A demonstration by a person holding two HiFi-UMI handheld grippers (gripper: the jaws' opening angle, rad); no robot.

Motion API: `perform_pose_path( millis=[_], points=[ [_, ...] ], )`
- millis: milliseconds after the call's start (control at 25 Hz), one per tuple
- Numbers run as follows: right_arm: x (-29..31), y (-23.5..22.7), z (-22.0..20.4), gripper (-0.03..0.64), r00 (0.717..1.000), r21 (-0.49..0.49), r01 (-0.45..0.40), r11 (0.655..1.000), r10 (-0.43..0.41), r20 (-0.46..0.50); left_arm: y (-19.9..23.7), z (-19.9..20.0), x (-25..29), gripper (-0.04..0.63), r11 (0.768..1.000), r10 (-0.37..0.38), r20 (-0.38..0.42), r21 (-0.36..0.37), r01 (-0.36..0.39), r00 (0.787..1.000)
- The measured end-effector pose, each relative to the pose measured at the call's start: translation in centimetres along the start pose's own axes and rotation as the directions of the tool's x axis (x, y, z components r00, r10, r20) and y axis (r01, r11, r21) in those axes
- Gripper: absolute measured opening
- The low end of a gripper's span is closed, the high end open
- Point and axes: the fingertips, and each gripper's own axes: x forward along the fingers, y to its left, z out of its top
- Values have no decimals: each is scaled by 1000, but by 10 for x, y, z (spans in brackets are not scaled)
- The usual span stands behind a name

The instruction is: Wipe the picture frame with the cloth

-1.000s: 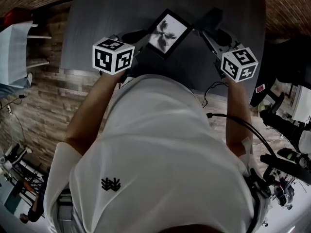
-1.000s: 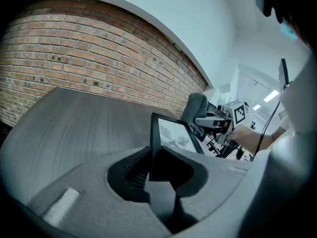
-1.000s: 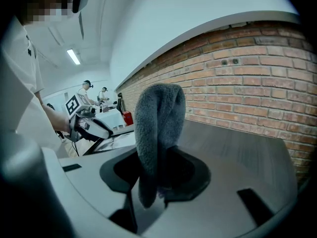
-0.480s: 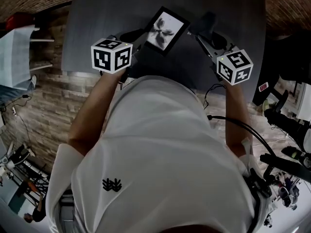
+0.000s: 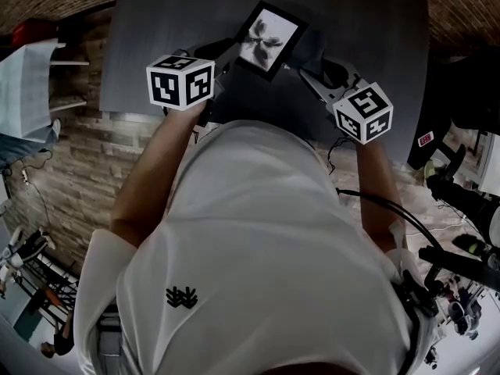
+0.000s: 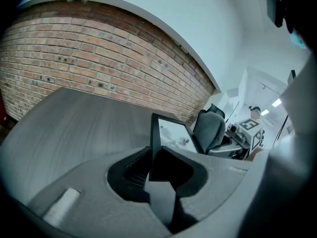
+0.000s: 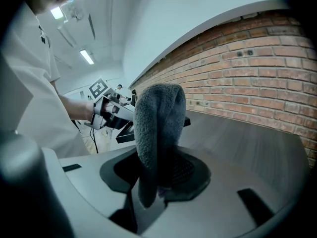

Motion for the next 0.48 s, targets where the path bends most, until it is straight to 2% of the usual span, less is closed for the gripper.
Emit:
perform_pose_path(
  millis=[280, 480],
  points=[
    [6, 29, -10, 143, 998, -2, -59, 998, 59, -13, 5, 4, 0, 75, 998, 18, 29, -53, -16, 999],
    [11, 53, -14, 143, 994, -41, -106, 994, 105, -20, 10, 11, 1, 77, 994, 45, 61, -101, -39, 997]
  ],
)
